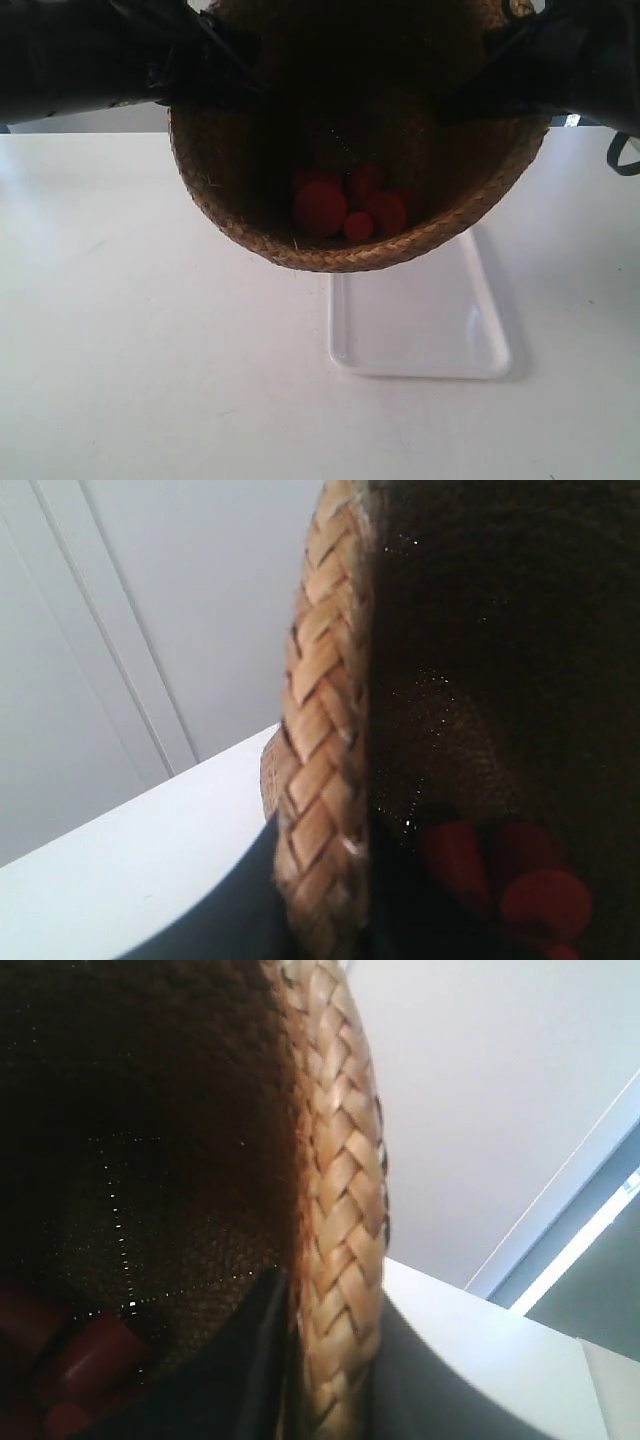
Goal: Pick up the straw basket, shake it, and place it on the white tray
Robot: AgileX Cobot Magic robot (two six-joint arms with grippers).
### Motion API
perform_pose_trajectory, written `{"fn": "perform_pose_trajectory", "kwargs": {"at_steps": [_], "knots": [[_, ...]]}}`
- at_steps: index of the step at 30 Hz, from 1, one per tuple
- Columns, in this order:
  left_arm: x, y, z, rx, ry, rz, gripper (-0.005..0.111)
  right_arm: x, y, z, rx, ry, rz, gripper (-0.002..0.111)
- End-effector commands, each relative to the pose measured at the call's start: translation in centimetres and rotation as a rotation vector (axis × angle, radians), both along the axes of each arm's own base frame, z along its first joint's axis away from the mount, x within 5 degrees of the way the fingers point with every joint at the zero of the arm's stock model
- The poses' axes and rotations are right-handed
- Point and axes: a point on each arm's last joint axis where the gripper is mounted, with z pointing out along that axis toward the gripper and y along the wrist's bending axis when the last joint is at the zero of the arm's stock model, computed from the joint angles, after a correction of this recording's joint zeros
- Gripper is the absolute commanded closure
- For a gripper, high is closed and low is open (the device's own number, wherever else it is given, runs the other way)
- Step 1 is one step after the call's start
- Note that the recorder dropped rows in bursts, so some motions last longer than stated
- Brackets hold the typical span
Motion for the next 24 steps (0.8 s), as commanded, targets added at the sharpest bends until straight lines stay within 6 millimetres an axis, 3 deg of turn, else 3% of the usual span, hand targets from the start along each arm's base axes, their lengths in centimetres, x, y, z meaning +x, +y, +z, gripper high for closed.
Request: {"fn": "perform_pose_trajectory", "kwargs": {"at_steps": [1,17,24], "knots": [[-0.6,-0.4,0.1,0.004,-0.014,-0.061,0.107,0.1,0.1,-0.2,-0.025,-0.005,0.022,0.108],[-0.7,-0.7,0.2,-0.011,-0.018,-0.100,0.107,0.1,0.4,-0.2,0.014,-0.006,0.046,0.108],[-1.4,-1.4,-2.1,-0.130,0.138,-0.166,0.107,0.1,0.4,-0.2,0.037,-0.004,0.038,0.108]]}}
